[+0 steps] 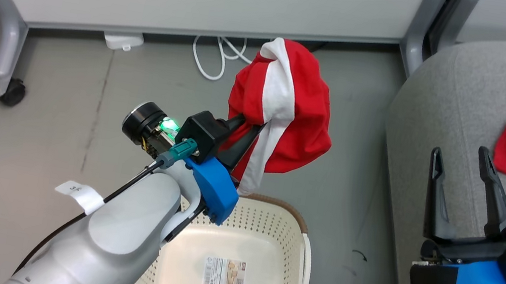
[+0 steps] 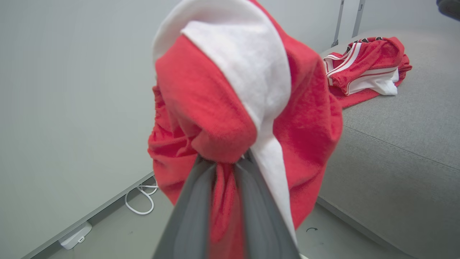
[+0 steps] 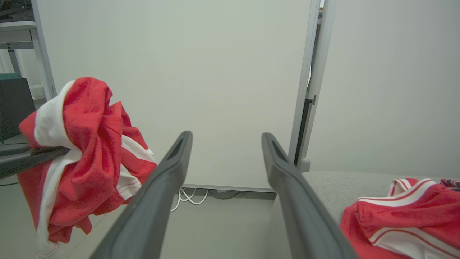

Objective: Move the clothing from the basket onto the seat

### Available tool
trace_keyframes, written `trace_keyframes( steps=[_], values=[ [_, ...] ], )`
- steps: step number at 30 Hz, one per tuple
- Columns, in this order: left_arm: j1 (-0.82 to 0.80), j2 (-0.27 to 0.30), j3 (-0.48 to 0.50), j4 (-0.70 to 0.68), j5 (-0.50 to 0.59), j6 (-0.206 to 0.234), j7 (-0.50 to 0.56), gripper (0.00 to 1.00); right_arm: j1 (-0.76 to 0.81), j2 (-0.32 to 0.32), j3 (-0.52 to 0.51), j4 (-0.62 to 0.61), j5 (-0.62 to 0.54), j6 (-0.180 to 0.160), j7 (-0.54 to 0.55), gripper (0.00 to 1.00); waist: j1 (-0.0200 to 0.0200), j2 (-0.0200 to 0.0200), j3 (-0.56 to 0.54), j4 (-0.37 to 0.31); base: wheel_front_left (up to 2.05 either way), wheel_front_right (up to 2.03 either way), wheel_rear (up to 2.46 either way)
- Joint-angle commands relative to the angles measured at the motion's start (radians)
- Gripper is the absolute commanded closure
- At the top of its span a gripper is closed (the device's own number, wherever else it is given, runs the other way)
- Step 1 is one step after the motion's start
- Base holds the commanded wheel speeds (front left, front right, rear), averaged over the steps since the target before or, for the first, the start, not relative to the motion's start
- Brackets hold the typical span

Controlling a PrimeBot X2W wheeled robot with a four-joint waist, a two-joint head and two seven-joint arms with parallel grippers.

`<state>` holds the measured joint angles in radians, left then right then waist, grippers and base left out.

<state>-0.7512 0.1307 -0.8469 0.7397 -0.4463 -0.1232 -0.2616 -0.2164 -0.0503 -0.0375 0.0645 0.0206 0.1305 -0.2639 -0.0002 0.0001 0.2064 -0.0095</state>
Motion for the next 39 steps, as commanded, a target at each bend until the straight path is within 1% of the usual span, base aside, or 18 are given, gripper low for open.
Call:
trace_keyframes(
  steps=[1, 4, 10, 17, 25, 30, 39],
  values=[
    [0.020, 0.001, 0.024, -0.030, 0.011, -0.001, -0.005, 1.00, 0.025, 0.000, -0.001, 0.005, 0.007, 0.000, -0.001, 0.00, 0.0002, -0.0001, -0.034, 0.005, 0.00, 0.00, 0.00],
    [0.031, -0.004, 0.047, -0.065, 0.018, -0.004, -0.005, 1.00, 0.043, 0.000, -0.003, 0.008, 0.012, 0.000, -0.001, 0.00, 0.0002, -0.0001, -0.053, 0.008, 0.00, 0.00, 0.00],
    [0.041, -0.016, 0.057, -0.106, 0.007, -0.007, -0.005, 1.00, 0.067, 0.000, -0.004, 0.016, 0.024, 0.000, -0.001, 0.00, 0.0002, -0.0001, -0.079, 0.015, 0.00, 0.00, 0.00],
    [0.029, -0.018, 0.024, -0.153, -0.018, -0.007, -0.005, 1.00, 0.091, 0.000, -0.003, 0.027, 0.031, 0.000, -0.001, 0.00, 0.0002, -0.0001, -0.104, 0.028, 0.00, 0.00, 0.00],
    [0.046, 0.002, -0.019, -0.174, -0.056, -0.008, -0.005, 1.00, 0.101, 0.000, 0.019, 0.031, 0.043, 0.000, -0.001, 0.00, 0.0002, -0.0001, -0.124, 0.038, 0.00, 0.00, 0.00],
    [0.047, 0.007, -0.028, -0.173, -0.064, -0.008, -0.005, 1.00, 0.090, 0.000, 0.062, 0.017, 0.052, 0.000, -0.001, 0.00, 0.0002, -0.0001, -0.127, 0.042, 0.00, 0.00, 0.00],
    [0.033, 0.003, -0.036, -0.177, -0.059, -0.008, -0.005, 1.00, 0.041, -0.001, 0.207, -0.004, 0.070, 0.000, -0.001, 0.00, 0.0002, -0.0001, -0.127, 0.048, 0.00, 0.00, 0.00]
  ],
)
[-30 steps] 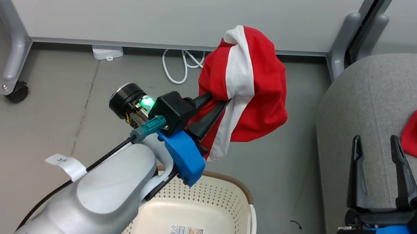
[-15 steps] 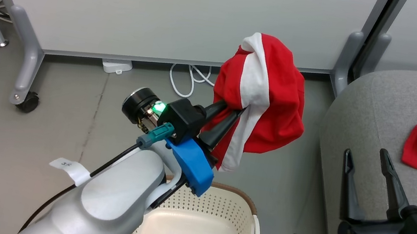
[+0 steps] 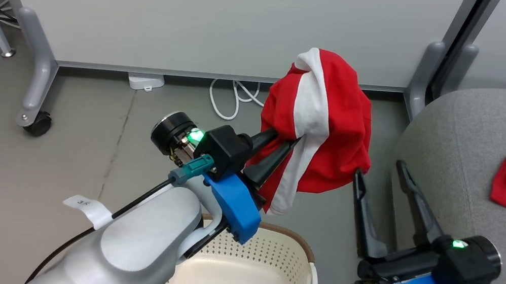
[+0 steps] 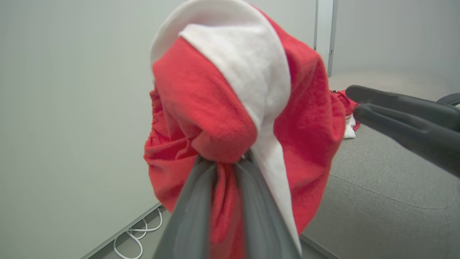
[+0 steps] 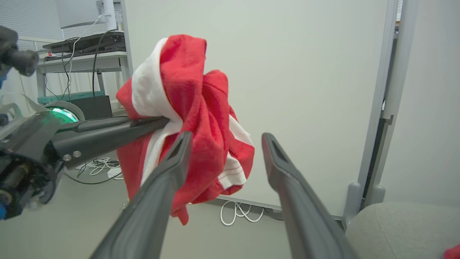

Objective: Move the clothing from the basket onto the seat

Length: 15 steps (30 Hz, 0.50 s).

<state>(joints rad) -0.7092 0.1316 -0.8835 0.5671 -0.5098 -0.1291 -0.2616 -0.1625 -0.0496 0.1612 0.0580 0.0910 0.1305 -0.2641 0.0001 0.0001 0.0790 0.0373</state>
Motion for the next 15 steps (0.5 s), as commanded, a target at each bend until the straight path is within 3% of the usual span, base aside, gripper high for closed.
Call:
trace_keyframes(
  steps=[1, 9, 15],
  values=[
    [-0.011, 0.000, 0.000, -0.006, 0.006, -0.002, -0.005, 1.00, -0.021, -0.003, 0.022, 0.011, 0.001, 0.000, 0.000, 0.00, -0.0001, -0.0001, 0.002, 0.002, 0.00, 0.00, 0.00],
    [-0.022, -0.014, -0.015, -0.017, 0.019, -0.002, -0.005, 1.00, -0.109, -0.012, 0.101, 0.114, 0.018, 0.000, 0.000, 0.00, -0.0001, -0.0001, 0.015, 0.019, 0.00, 0.00, 0.00],
    [-0.033, -0.025, -0.028, -0.027, 0.022, -0.002, -0.005, 1.00, -0.166, -0.013, 0.100, 0.198, 0.029, 0.000, 0.000, 0.00, -0.0001, -0.0001, 0.025, 0.038, 0.00, 0.00, 0.00]
  ],
)
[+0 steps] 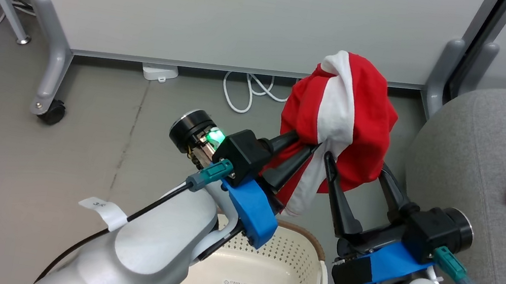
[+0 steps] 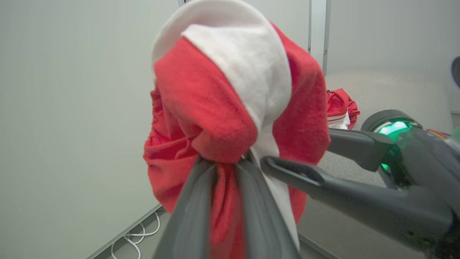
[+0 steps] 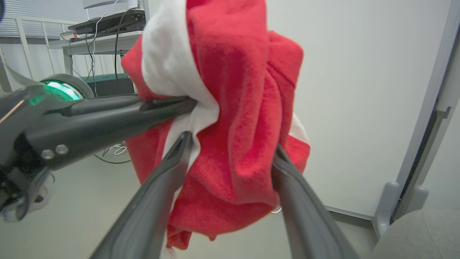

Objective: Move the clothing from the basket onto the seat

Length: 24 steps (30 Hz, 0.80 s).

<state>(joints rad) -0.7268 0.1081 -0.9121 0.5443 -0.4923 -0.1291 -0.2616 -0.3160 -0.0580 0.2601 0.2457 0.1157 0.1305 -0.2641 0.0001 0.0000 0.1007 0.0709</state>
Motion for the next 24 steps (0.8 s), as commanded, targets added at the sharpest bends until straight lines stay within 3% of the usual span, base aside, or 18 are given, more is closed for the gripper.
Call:
trace_keyframes(
  steps=[1, 4, 6, 8, 24],
  values=[
    [-0.016, -0.003, 0.000, -0.006, 0.005, -0.002, -0.005, 1.00, -0.019, -0.004, 0.005, 0.021, 0.007, 0.000, 0.000, 0.00, -0.0001, 0.0000, 0.005, 0.006, 0.00, 0.00, 0.00],
    [-0.016, -0.005, -0.004, -0.013, 0.007, -0.002, -0.005, 1.00, -0.033, -0.005, 0.016, 0.051, 0.004, 0.000, 0.000, 0.00, -0.0001, 0.0000, 0.011, 0.013, 0.00, 0.00, 0.00],
    [-0.014, -0.006, -0.005, -0.016, 0.008, -0.002, -0.005, 1.00, -0.036, -0.004, 0.016, 0.063, 0.009, 0.000, 0.000, 0.63, -0.0001, 0.0000, 0.013, 0.015, 0.00, 0.00, 0.00],
    [-0.012, -0.006, -0.006, -0.018, 0.007, -0.002, -0.005, 1.00, -0.040, -0.002, 0.012, 0.074, 0.011, 0.000, 0.000, 1.00, -0.0001, 0.0000, 0.015, 0.017, 0.00, 0.00, 0.00],
    [-0.007, -0.005, -0.001, -0.014, 0.012, -0.002, -0.005, 1.00, -0.037, 0.003, 0.009, 0.082, 0.015, 0.000, 0.000, 1.00, -0.0001, 0.0000, 0.010, 0.013, 0.00, 0.00, 0.00]
  ],
)
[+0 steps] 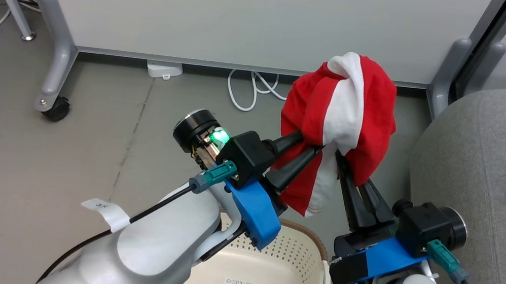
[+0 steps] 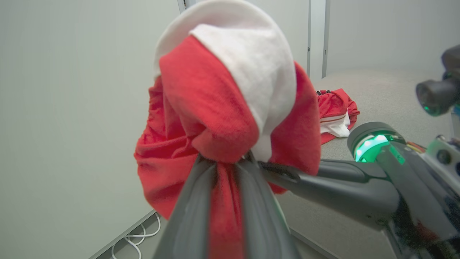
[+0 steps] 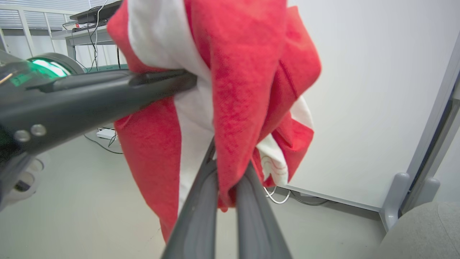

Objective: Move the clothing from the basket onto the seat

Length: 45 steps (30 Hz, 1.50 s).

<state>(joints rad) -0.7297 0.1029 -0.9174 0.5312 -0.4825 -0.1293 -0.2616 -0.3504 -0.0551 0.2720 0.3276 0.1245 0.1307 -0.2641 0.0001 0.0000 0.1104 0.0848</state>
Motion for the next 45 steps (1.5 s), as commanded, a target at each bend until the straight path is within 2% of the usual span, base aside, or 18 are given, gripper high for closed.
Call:
trace_keyframes(
  steps=[1, 18, 20, 36, 45],
  values=[
    [-0.005, 0.000, 0.004, 0.000, 0.003, -0.002, -0.005, 1.00, -0.002, 0.000, -0.003, -0.001, 0.007, 0.000, 0.000, 1.00, -0.0001, 0.0000, 0.000, -0.001, 0.00, 0.00, 0.00],
    [0.000, 0.001, 0.005, 0.012, 0.023, 0.004, -0.005, 1.00, 0.002, 0.000, 0.000, -0.009, 0.010, 0.000, 0.000, 1.00, -0.0001, 0.0000, -0.002, -0.005, 0.00, 0.00, 0.00],
    [0.002, 0.000, 0.004, 0.017, 0.029, 0.009, -0.005, 0.00, 0.005, 0.000, -0.001, -0.010, 0.009, 0.000, 0.000, 1.00, -0.0001, 0.0000, -0.002, -0.006, 0.00, 0.00, 0.00],
    [0.033, 0.013, 0.022, 0.010, 0.054, 0.017, -0.005, 0.00, 0.016, -0.010, -0.044, -0.031, 0.007, 0.000, -0.001, 1.00, -0.0001, 0.0000, 0.006, -0.010, 0.00, 0.00, 0.00],
    [0.056, 0.032, 0.031, -0.006, 0.062, 0.024, -0.005, 0.00, 0.022, -0.007, -0.077, -0.052, 0.001, 0.000, -0.001, 1.00, -0.0001, 0.0000, 0.025, -0.071, 0.00, 0.00, 0.00]
  ],
)
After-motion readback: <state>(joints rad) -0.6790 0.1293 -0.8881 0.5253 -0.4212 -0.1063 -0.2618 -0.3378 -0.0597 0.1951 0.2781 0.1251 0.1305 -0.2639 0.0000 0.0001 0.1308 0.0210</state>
